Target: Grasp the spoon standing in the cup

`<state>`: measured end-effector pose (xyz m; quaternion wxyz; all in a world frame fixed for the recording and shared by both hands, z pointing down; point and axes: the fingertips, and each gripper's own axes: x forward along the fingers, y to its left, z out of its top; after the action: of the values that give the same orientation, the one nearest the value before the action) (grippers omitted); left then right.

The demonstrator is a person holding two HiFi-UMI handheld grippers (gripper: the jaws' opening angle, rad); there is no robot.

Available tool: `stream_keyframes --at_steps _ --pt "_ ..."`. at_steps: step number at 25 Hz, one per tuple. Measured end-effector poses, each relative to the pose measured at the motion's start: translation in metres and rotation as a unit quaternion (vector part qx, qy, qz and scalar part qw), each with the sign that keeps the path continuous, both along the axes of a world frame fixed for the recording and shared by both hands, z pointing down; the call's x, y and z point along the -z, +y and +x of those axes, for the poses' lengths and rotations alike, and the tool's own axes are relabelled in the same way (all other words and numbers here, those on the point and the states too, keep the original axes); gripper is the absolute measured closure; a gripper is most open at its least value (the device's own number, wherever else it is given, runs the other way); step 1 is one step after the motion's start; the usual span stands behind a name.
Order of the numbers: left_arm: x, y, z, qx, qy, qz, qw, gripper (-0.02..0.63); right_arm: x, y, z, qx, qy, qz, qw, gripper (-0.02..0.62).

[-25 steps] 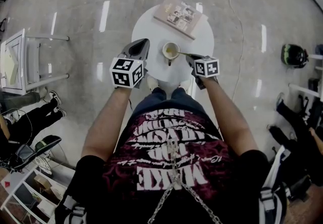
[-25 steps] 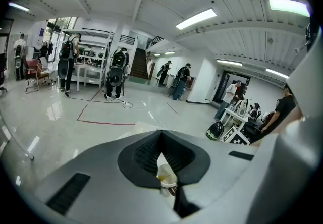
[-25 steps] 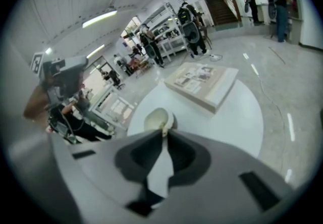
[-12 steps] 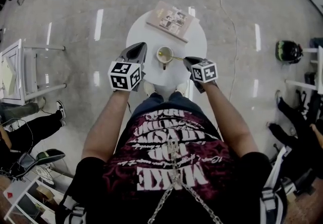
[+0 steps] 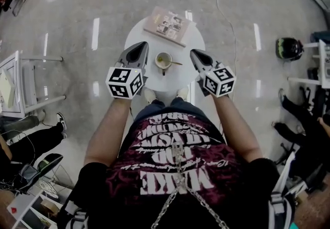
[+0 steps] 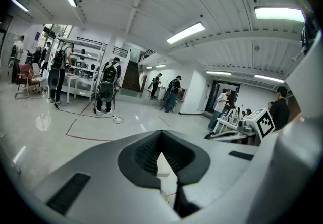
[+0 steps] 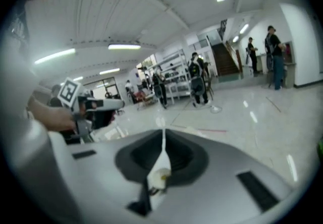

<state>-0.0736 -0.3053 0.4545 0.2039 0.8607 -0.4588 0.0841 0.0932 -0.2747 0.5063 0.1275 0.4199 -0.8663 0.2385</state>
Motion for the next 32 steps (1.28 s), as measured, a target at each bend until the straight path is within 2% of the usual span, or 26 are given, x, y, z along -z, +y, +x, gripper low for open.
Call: stream_keyframes --at_steps 5,9,15,32 --pt "0.052 -0.004 0.015 -0.011 0.010 0.055 0.9984 0.581 0.094 -0.013 -0.001 -0.019 -0.022 0.122 0.992 0.560" --pt "0.080 -0.007 0.020 -0.017 0.016 0.084 0.9962 0.581 0.138 -0.017 0.000 -0.030 -0.023 0.175 0.984 0.561" --pt "0.087 -0.015 0.018 -0.012 0.019 0.087 0.9959 0.581 0.150 -0.021 -0.003 -0.025 -0.028 0.182 0.983 0.563" --pt "0.082 -0.007 0.020 -0.010 0.018 0.081 0.9965 0.581 0.139 -0.013 -0.007 -0.009 -0.018 0.170 0.985 0.563"
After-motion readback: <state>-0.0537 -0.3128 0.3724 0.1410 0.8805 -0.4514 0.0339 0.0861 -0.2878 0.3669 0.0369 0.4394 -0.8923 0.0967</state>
